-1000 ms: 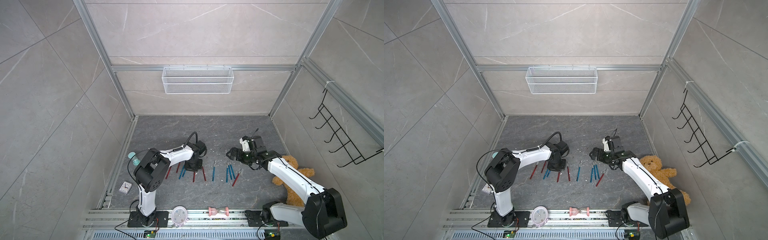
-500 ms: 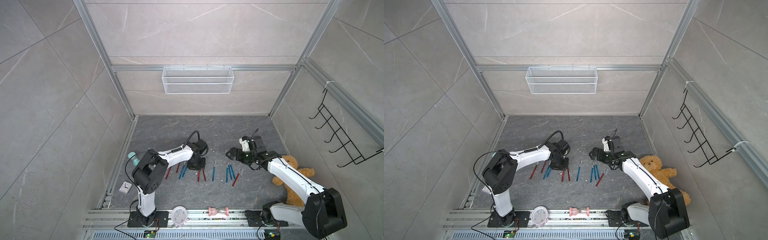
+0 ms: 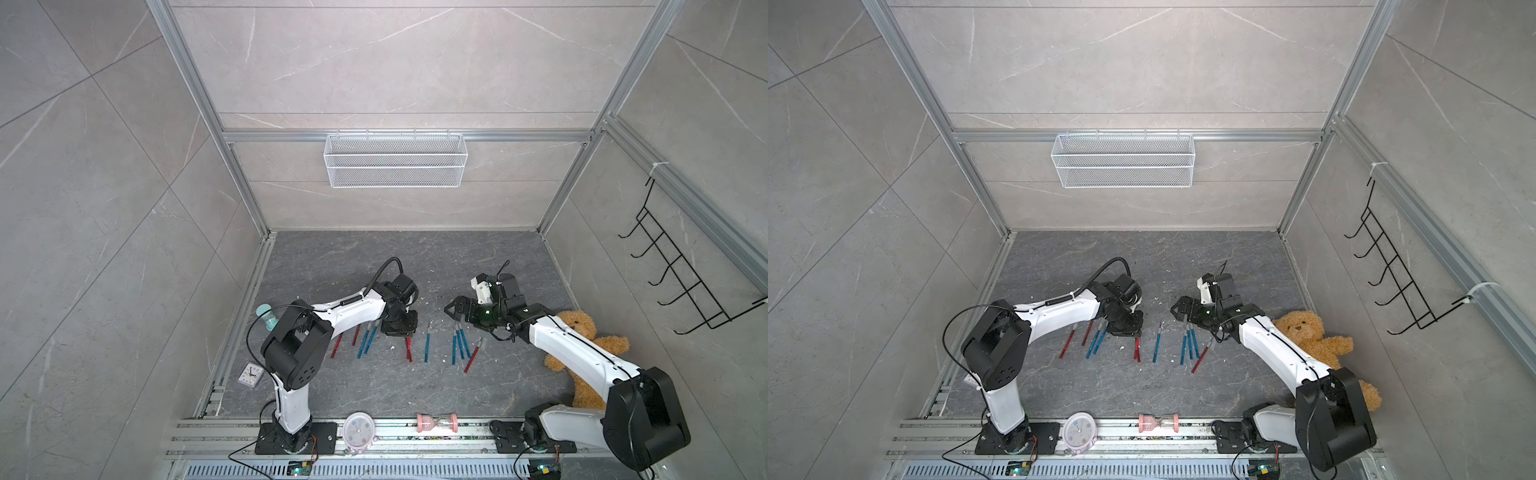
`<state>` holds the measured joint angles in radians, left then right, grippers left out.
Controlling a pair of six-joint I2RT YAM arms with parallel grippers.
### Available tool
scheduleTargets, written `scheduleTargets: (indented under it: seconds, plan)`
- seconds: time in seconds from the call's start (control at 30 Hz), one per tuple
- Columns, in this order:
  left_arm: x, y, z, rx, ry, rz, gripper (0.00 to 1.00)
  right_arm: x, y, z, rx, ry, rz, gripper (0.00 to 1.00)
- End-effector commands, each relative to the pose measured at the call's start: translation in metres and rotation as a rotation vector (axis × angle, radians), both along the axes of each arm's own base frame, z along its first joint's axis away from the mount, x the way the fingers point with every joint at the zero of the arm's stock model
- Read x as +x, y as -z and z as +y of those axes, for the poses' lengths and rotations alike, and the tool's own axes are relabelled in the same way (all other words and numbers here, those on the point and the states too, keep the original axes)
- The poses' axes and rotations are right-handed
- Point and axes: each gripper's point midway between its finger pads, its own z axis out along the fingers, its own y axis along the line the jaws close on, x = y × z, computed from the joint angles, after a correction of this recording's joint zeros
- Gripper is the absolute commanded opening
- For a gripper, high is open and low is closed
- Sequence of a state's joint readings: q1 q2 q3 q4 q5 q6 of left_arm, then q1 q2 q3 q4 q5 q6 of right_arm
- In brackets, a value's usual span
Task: Remove protective caps from carving knives
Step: Pick up the carving knife from the center of the board, then remove the protective sleeve from the carving knife.
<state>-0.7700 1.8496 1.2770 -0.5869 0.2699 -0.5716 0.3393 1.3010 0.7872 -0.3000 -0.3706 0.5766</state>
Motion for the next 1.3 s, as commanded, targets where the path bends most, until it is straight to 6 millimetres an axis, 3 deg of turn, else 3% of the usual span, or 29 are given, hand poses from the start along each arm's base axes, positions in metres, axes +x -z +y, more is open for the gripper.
scheduleTargets:
  seconds: [0.0, 0.5, 1.27]
  plan:
    - [0.005, -0.034, -0.021, -0.131, 0.031, -0.045, 0.15, -0.001, 0.01, 0.011, 0.042, -0.005, 0.023, 0.94]
    - [-0.002, -0.048, -0.051, -0.258, 0.059, -0.035, 0.15, 0.002, 0.018, 0.046, 0.115, -0.049, 0.041, 0.81]
    - [-0.009, -0.055, -0.063, -0.292, 0.084, -0.027, 0.15, 0.013, 0.024, 0.07, 0.134, -0.075, 0.04, 0.5]
